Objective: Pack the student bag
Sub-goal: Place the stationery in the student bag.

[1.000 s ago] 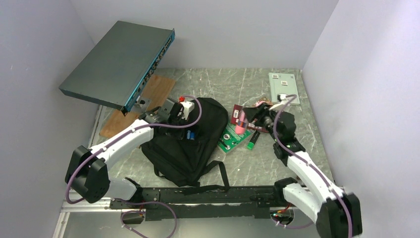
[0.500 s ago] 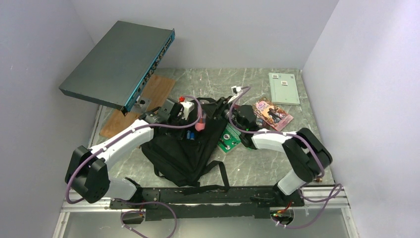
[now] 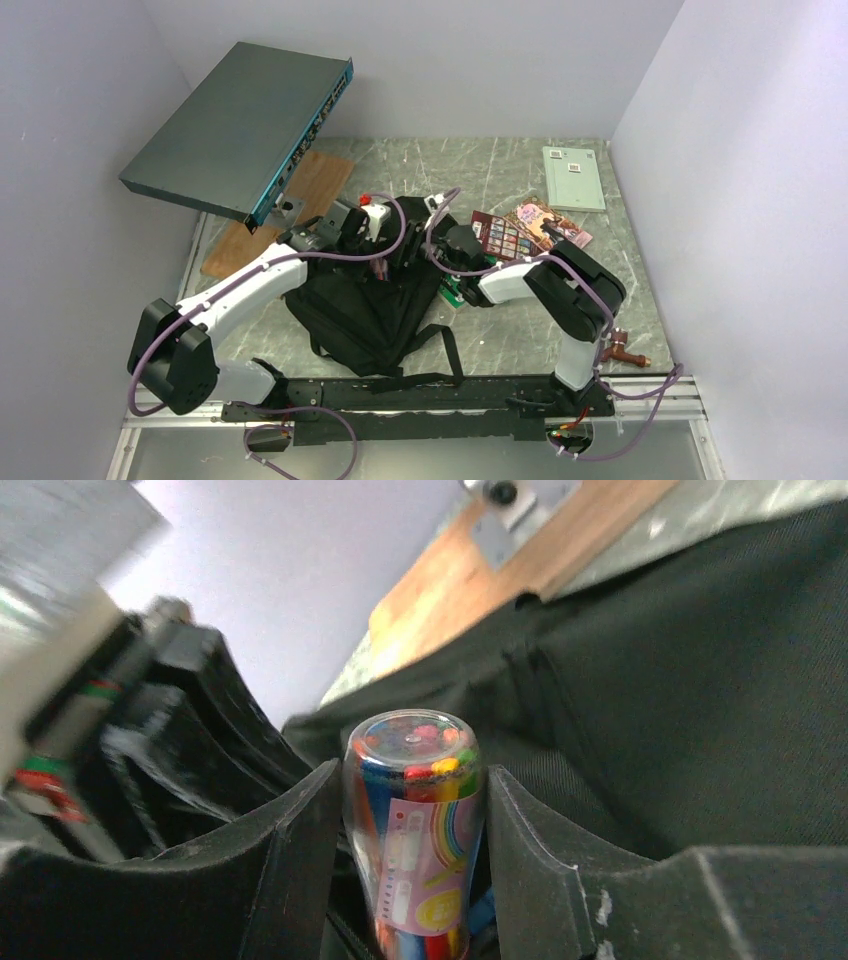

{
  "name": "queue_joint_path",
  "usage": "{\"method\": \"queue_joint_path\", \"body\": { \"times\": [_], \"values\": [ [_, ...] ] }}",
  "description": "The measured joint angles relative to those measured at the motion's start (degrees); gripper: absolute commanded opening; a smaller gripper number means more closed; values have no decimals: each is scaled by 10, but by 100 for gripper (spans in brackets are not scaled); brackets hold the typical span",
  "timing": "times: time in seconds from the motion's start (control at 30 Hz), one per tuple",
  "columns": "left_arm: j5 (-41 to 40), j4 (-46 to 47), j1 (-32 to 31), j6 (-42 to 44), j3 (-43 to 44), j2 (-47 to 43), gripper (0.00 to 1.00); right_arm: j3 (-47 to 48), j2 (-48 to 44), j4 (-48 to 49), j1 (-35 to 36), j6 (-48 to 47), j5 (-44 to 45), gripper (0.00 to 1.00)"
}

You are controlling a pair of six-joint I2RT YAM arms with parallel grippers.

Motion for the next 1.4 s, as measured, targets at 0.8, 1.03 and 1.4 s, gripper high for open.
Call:
{"method": "queue_joint_path", "body": {
  "times": [0.8,1.03,1.4],
  "values": [
    [-3,-2,-2,0,-2,-3,0,120,-27,-449,-9,-92,-159,92],
    [-3,-2,-2,0,-2,-3,0,115,-53,-466,-29,-83,-151,55],
    [-4,0,-2,0,-2,-3,0,188,18,-457,-48,-38,-155,36]
  ]
}}
